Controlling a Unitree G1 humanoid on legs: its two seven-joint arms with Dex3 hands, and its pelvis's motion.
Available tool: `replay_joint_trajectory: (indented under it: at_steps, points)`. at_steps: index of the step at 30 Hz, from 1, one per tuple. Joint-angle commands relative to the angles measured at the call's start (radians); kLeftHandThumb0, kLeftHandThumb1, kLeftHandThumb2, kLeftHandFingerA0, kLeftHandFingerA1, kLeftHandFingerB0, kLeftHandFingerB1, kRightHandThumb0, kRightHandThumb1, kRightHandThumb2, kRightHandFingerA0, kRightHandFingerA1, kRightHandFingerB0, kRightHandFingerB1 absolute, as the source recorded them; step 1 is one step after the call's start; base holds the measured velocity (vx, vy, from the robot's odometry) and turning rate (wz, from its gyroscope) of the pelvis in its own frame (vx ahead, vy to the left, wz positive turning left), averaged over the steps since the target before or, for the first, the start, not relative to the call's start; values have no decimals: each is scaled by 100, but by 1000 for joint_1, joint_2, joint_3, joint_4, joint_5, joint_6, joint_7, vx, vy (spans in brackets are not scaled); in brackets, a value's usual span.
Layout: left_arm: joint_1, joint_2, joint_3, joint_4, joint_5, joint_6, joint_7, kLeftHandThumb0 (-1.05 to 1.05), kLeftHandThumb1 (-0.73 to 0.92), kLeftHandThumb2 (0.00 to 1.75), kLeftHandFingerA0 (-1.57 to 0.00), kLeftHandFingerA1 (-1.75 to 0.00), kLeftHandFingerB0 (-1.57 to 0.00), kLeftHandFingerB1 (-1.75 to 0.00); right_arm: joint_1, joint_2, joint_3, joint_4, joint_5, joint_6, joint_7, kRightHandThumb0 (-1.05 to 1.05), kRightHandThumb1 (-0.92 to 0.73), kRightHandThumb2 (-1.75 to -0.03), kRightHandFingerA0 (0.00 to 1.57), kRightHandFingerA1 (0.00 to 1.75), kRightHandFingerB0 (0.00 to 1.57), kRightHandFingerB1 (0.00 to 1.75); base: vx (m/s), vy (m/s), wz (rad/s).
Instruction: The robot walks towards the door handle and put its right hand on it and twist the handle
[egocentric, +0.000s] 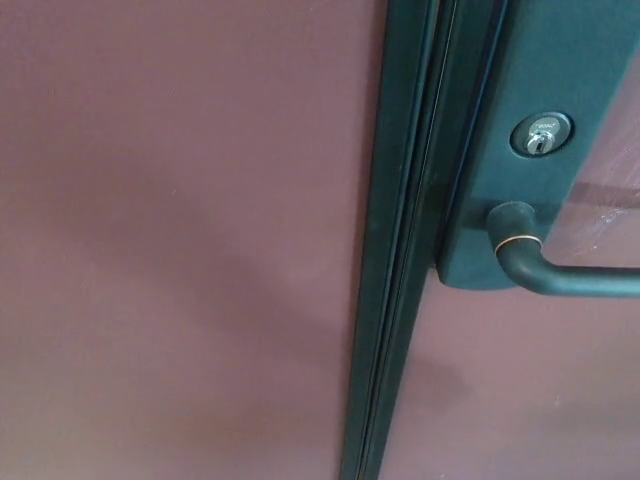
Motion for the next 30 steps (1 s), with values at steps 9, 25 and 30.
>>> replay_joint_trajectory:
  at_steps: [9,25,30]
  points:
    - [27,16,29,-4,-7,-25,-6,-24,50,55,-59,-44,-42,-37,-14,27,-179,-83,166,-8,137,-25,-57,-67,70,57,55,49,-11,-55,1]
    - [-16,39,44,-10,-10,-27,-18,-24,50,56,-59,-44,-42,-37,341,29,-340,-865,329,64,301,-15,-62,-58,63,53,55,46,-29,-88,1]
    - [-15,46,44,-11,-5,-35,-8,-23,50,55,-59,-44,-43,-37,433,-4,-435,-1186,394,141,295,-14,-62,-57,65,55,55,47,-26,-56,0]
